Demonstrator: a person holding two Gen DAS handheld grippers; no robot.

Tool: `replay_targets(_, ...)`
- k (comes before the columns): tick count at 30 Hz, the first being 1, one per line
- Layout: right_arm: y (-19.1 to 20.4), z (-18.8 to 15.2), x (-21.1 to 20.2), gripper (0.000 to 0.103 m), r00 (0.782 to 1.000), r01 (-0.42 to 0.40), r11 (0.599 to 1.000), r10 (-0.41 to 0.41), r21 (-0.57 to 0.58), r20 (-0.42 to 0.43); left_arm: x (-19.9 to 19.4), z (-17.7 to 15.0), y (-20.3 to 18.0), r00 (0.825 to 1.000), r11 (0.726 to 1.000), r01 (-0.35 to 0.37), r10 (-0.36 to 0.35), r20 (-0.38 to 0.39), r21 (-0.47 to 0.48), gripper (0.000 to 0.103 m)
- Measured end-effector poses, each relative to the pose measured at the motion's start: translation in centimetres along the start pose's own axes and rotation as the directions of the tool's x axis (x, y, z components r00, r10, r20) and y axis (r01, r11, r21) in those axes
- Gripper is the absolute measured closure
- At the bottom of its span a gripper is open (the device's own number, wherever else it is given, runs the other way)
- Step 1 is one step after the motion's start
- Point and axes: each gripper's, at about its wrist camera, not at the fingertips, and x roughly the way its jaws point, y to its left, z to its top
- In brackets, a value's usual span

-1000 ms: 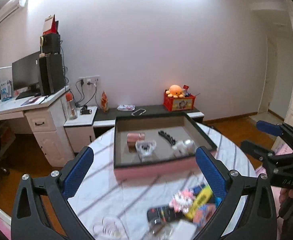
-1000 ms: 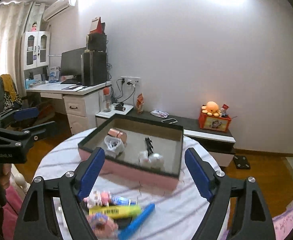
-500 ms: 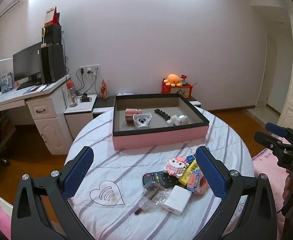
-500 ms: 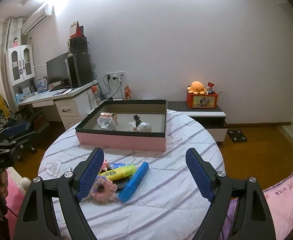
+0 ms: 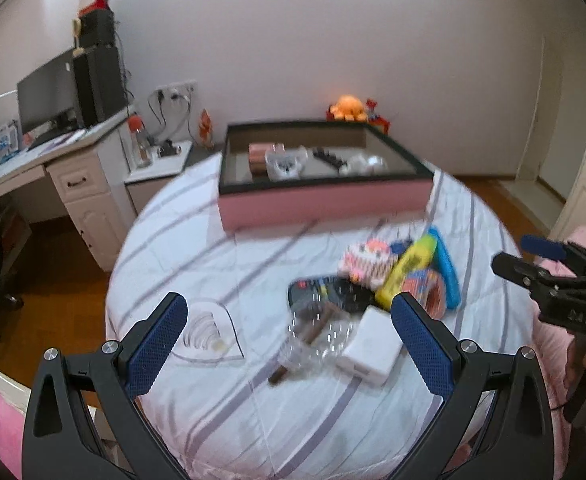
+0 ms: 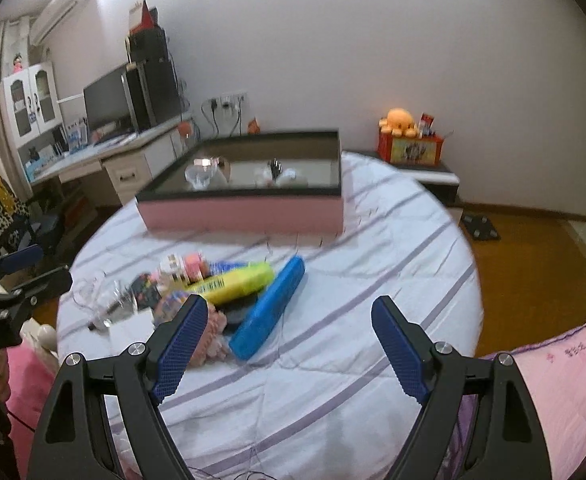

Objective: Organize rigid objects
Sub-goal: 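Withdraw both tools from the box back toward the remaining items, then grasp the white charger with the left tool while the right tool grasps the blue marker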

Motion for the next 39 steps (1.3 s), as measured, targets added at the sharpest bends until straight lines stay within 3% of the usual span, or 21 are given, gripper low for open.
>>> replay_targets(7, -0.4, -1.0, 4.0, 0.017, 0.995, -0.007, 0.998, 0.012, 0.059, -0.095, 1.4, -1.6, -1.5, 0.997, 0.997, 0.050, -0.047, -0.056, 0.063, 0.000)
replay_targets(13, -0.9, -1.2, 6.0, 0.019, 0.992, -0.078, 0.993, 0.087, 0.093, -0.097, 2.0, -1.9, -3.1, 0.997, 0.990, 0.045, -0.035, -0.073, 0.133, 0.000)
replay_targets(15, -1.0, -1.3, 6.5, 0.040, 0.991, -0.061, 0.996, 0.068, 0.062, -0.114, 1.8, -1.9, -3.5, 0.996, 0.988, 0.066, -0.057, -0.069, 0.140, 0.000)
replay_targets(16, -1.2, -1.4, 6.4, 0.042, 0.991, -0.069, 0.996, 0.075, 0.054, -0.110, 1.8, -1.9, -3.6, 0.995, 0.986, 0.077, -0.068, -0.067, 0.144, 0.000)
replay_targets(18, -1.6, -1.3, 6.2, 0.061, 0.991, -0.071, 0.996, 0.077, 0.052, -0.111, 1.7, -1.9, -4.0, 0.994, 0.983, 0.095, -0.085, -0.067, 0.156, 0.000)
replay_targets(20, -2.0, -1.2, 6.2, 0.080, 0.992, -0.018, 1.000, 0.021, 0.025, -0.121, 1.7, -1.9, -4.4, 0.991, 0.979, 0.124, -0.115, -0.068, 0.160, 0.000)
replay_targets(27, -2.7, -1.4, 6.2, 0.082, 0.992, -0.019, 1.000, 0.020, 0.008, -0.127, 2.8, -2.0, -5.5, 0.987, 0.975, 0.146, -0.133, -0.085, 0.168, 0.001)
replay_targets(30, -2.8, -1.4, 6.3, 0.082, 0.992, -0.026, 1.000, 0.027, 0.010, -0.126, 3.3, -2.2, -5.7, 0.985, 0.973, 0.164, -0.151, -0.086, 0.162, 0.007)
replay_targets(35, -2.9, -1.4, 6.4, 0.082, 0.992, -0.033, 0.999, 0.034, 0.008, -0.125, 3.6, -2.5, -6.6, 0.997, 0.959, 0.064, -0.049, -0.060, 0.277, 0.023)
replay_targets(39, -3.0, -1.5, 6.5, 0.081, 0.991, -0.037, 0.999, 0.038, 0.007, -0.125, 3.2, -2.6, -6.4, 0.996, 0.949, 0.064, -0.044, -0.072, 0.308, 0.034)
